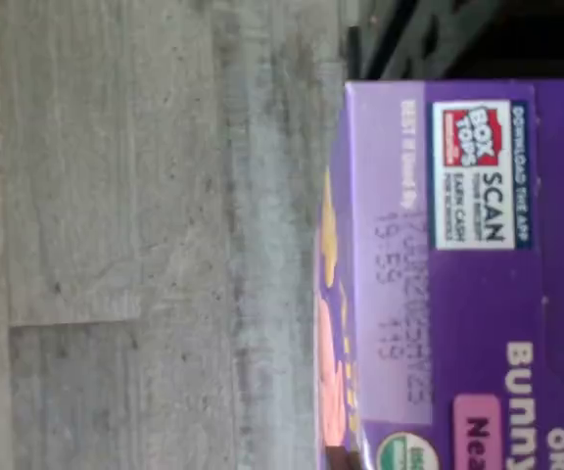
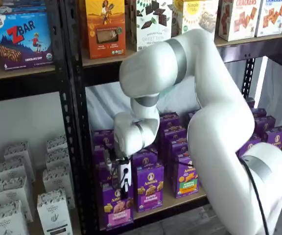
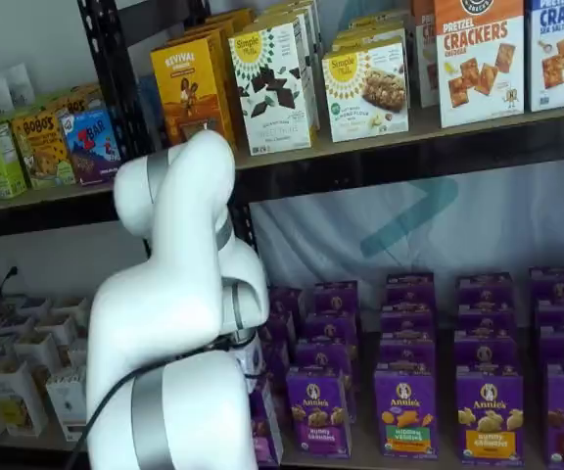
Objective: Pick up the purple box with a pink patch in the middle, on the bottom shelf, the first box from the left
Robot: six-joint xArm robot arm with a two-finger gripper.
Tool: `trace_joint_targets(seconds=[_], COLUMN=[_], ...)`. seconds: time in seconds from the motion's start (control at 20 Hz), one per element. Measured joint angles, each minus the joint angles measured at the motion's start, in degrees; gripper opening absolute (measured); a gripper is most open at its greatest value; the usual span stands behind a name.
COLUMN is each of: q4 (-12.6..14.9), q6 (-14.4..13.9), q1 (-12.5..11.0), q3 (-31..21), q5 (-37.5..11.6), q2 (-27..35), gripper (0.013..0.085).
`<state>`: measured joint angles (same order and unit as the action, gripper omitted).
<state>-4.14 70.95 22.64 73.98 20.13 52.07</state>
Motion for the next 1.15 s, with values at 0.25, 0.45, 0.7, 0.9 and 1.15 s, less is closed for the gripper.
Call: trace_joint_targets(seconds=[0.25, 0.45, 0.7, 0.9, 1.15], q4=[-0.5, -1.9, -1.6, -0.2, -0.7], q6=[0.3, 1.5, 1.6, 0.5, 1.4], q1=[0.2, 0.3, 0.1, -0.2, -0.5], q3=[-6.2, -11.2, -17.1, -21.4, -25.2], q5=[-1.2, -1.6, -2.2, -3.0, -3.6], q2=[-4.5, -8.5, -13.4, -16.8, -19.7], gripper=[0.0290, 0.0290, 0.0290, 0.0290, 0.0290])
